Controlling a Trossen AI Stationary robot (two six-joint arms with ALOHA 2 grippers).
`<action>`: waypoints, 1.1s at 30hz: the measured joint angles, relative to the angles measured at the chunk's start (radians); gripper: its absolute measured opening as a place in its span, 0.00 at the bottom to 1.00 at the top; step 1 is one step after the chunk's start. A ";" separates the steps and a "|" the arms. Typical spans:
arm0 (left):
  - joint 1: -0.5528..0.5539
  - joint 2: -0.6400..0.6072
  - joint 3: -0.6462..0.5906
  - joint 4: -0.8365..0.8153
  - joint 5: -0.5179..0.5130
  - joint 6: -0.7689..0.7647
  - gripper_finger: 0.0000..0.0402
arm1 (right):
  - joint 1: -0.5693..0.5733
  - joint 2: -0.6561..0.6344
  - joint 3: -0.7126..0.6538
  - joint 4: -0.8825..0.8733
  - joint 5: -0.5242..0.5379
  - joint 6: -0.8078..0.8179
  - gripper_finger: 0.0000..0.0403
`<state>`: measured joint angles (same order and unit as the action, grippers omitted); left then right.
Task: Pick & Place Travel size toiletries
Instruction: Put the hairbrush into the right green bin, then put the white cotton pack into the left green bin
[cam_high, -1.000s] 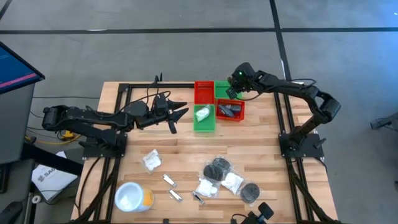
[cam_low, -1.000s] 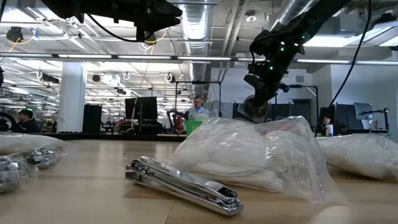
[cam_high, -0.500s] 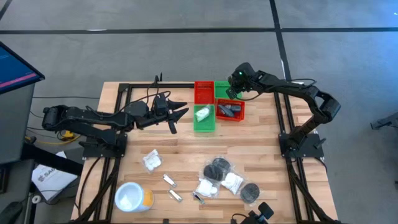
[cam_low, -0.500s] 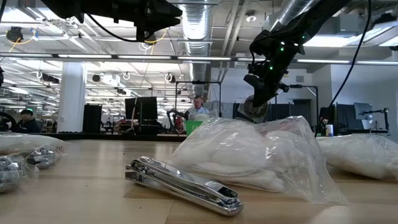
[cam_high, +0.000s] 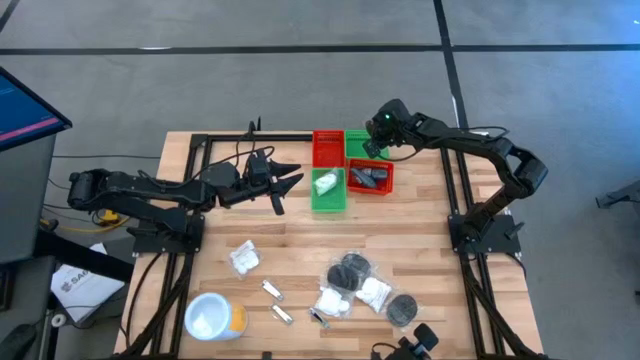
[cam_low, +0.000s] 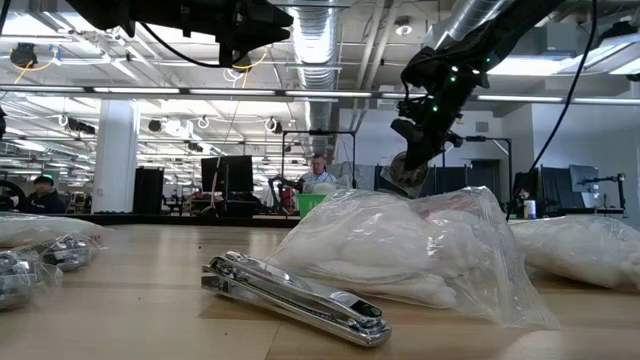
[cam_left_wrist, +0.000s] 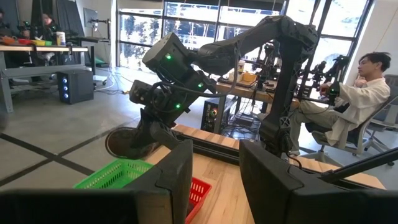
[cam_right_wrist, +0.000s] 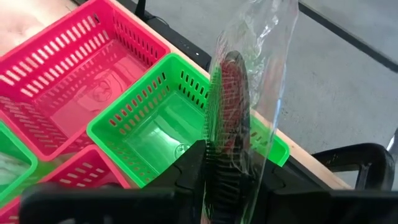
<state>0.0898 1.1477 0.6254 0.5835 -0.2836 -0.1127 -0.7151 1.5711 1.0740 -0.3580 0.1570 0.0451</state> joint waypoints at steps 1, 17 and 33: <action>0.000 0.000 0.000 0.000 0.000 0.000 0.30 | 0.000 0.000 0.000 0.001 0.000 -0.001 0.17; 0.000 0.000 0.000 0.000 0.000 0.000 0.30 | -0.002 0.040 0.000 0.034 0.000 0.005 0.44; 0.000 0.000 0.000 0.000 0.000 0.000 0.30 | 0.031 0.056 -0.001 0.040 -0.002 0.008 0.50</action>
<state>0.0898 1.1474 0.6258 0.5831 -0.2838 -0.1127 -0.6840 1.6273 1.0733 -0.3176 0.1546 0.0529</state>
